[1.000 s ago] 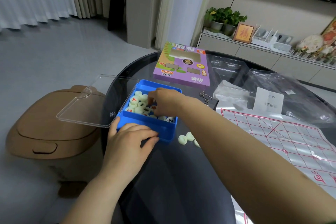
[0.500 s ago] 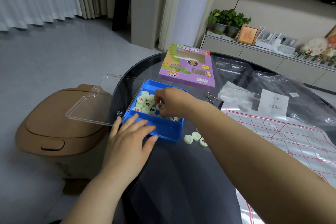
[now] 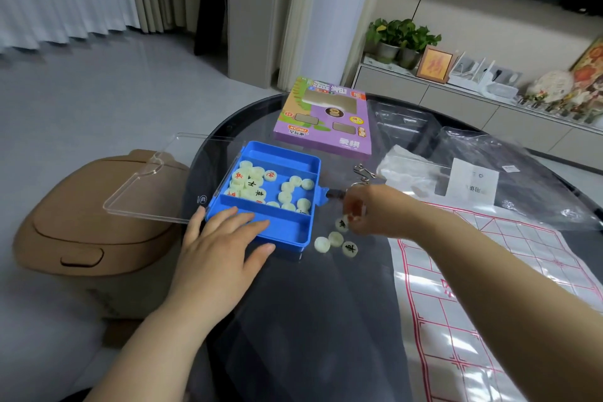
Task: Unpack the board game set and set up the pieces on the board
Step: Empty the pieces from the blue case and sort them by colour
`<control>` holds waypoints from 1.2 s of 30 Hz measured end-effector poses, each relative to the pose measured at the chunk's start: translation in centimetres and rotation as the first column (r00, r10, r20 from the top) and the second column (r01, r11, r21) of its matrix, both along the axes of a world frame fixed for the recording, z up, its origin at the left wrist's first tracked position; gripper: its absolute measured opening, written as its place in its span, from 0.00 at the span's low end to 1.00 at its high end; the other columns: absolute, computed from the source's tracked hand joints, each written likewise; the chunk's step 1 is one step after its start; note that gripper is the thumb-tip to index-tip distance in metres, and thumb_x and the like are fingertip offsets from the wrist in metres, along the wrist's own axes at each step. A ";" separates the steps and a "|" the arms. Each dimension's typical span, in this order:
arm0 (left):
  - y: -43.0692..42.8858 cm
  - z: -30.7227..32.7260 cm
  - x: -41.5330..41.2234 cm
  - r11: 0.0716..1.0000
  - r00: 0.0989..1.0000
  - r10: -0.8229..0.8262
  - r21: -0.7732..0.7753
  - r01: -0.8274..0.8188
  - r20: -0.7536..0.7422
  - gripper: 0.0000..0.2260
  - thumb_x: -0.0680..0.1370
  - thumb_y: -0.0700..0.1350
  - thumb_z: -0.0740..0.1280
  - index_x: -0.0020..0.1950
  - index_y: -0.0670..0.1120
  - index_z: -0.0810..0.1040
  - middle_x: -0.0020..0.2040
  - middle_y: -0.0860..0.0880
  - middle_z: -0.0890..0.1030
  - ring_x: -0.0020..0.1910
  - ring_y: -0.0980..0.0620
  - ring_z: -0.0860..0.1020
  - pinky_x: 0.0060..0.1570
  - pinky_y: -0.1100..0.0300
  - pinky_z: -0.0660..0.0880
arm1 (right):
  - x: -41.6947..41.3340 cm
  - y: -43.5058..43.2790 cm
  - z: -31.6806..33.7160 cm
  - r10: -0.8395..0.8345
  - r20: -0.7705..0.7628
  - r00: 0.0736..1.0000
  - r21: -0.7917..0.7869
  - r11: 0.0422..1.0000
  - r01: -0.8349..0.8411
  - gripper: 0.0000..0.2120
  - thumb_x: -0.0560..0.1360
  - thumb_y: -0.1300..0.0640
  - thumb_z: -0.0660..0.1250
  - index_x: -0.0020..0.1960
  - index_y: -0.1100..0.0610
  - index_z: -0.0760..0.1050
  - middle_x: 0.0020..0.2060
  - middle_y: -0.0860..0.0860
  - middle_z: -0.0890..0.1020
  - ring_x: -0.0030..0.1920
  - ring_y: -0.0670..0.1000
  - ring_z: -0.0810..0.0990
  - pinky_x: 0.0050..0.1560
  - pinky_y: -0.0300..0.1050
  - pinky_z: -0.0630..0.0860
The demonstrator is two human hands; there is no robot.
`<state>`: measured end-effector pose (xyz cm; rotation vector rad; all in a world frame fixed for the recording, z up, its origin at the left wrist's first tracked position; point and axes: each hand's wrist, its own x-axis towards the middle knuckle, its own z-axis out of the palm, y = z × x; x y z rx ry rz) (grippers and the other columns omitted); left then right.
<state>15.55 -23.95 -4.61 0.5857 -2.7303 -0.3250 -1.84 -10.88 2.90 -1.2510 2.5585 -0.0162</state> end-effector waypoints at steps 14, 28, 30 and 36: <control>-2.5 0.3 0.5 0.917 0.907 0.363 0.252 -0.307 -0.215 0.13 0.74 0.44 0.68 0.57 0.42 0.79 0.56 0.44 0.80 0.57 0.42 0.76 0.64 0.44 0.63 | 3.4 -10.7 0.1 0.223 0.005 0.975 -0.252 0.944 -0.215 0.18 0.75 0.60 0.62 0.65 0.54 0.70 0.62 0.52 0.75 0.57 0.52 0.75 0.46 0.39 0.66; -6.4 1.5 3.0 -0.014 0.460 0.881 0.965 0.261 -0.111 0.31 0.78 0.35 0.60 0.75 0.41 0.46 0.62 0.42 0.69 0.58 0.45 0.73 0.60 0.53 0.69 | 4.1 -13.4 -1.5 0.168 -0.011 0.986 -0.213 0.963 -0.167 0.15 0.75 0.58 0.62 0.61 0.59 0.68 0.60 0.56 0.71 0.56 0.58 0.74 0.52 0.46 0.70; -6.2 1.8 2.7 -0.015 0.465 0.873 0.944 0.329 -0.148 0.30 0.78 0.33 0.58 0.75 0.41 0.46 0.61 0.39 0.71 0.54 0.45 0.74 0.55 0.53 0.71 | 4.1 -13.4 -1.4 0.162 -0.007 0.987 -0.213 0.964 -0.160 0.14 0.75 0.58 0.62 0.59 0.59 0.69 0.59 0.56 0.72 0.55 0.57 0.74 0.51 0.46 0.70; -6.3 1.9 3.0 0.038 0.446 0.865 0.917 0.398 -0.229 0.25 0.79 0.33 0.55 0.74 0.48 0.52 0.52 0.44 0.75 0.46 0.49 0.78 0.45 0.55 0.74 | 4.1 -13.5 -1.2 0.168 0.047 0.985 -0.143 0.977 -0.160 0.14 0.74 0.60 0.62 0.59 0.59 0.71 0.58 0.56 0.72 0.48 0.55 0.73 0.45 0.43 0.68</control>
